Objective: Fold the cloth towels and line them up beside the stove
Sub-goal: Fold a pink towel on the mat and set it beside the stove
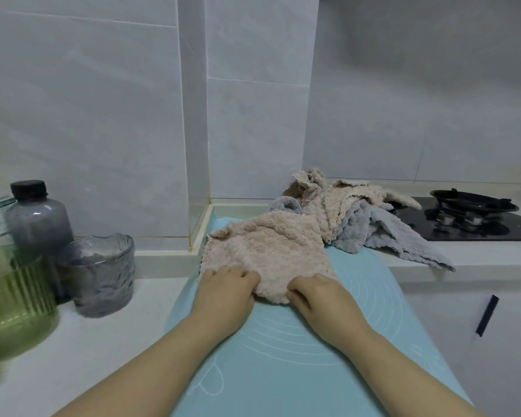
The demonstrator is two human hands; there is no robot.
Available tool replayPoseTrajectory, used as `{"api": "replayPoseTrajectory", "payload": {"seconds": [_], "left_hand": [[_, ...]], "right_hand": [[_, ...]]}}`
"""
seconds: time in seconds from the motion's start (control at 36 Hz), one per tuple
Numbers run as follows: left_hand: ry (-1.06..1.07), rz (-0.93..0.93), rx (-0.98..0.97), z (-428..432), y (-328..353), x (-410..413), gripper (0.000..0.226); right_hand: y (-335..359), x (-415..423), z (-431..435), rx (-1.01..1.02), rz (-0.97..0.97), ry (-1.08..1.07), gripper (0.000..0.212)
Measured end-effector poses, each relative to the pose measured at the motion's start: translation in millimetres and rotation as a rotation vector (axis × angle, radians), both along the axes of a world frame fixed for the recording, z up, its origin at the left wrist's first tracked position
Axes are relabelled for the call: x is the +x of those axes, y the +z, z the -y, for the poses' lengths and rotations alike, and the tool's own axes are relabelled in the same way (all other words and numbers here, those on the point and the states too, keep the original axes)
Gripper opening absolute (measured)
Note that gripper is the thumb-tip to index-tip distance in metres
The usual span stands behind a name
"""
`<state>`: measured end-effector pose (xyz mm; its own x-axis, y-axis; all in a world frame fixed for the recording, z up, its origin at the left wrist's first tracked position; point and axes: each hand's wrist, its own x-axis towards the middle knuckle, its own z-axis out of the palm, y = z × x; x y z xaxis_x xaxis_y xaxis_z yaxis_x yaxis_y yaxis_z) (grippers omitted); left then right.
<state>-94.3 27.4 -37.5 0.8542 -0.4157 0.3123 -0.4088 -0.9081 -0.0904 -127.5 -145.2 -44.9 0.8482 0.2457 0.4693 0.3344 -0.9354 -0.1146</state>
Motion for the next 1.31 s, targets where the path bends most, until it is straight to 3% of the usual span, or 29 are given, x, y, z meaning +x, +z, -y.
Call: {"api": "replayPoseTrajectory", "payload": {"seconds": [0.17, 0.25, 0.31, 0.39, 0.56, 0.67, 0.92, 1.19, 1.31], "left_hand": [[-0.033, 0.098, -0.288, -5, 12, 4, 0.008], [-0.008, -0.022, -0.402, -15, 10, 7, 0.017], [-0.032, -0.104, -0.406, -22, 10, 8, 0.024], [-0.053, -0.136, -0.384, -34, 13, 10, 0.027], [-0.085, -0.227, -0.439, -52, 4, 2, 0.038], [-0.087, -0.203, -0.325, -56, -1, -12, 0.049], [-0.136, -0.096, -0.259, -72, 9, -48, 0.032], [-0.245, -0.618, -0.470, -85, 54, -85, 0.022], [-0.228, -0.775, -0.473, -84, 64, -86, 0.018]], "right_hand": [[4, 1, 6, 0.149, 0.056, 0.003, 0.022], [4, -1, 5, 0.044, -0.120, 0.009, 0.051], [4, -1, 6, -0.014, -0.137, -0.030, 0.058], [6, -3, 15, -0.028, -0.089, -0.134, 0.041], [4, -14, 41, 0.174, -0.125, -0.257, 0.037], [7, -26, 47, 0.173, -0.156, -0.229, 0.038], [21, -79, 61, 0.154, -0.238, -0.143, 0.036], [55, -124, 65, 0.508, -0.480, 0.005, 0.026], [60, -130, 67, 0.580, -0.526, 0.052, 0.012]]}}
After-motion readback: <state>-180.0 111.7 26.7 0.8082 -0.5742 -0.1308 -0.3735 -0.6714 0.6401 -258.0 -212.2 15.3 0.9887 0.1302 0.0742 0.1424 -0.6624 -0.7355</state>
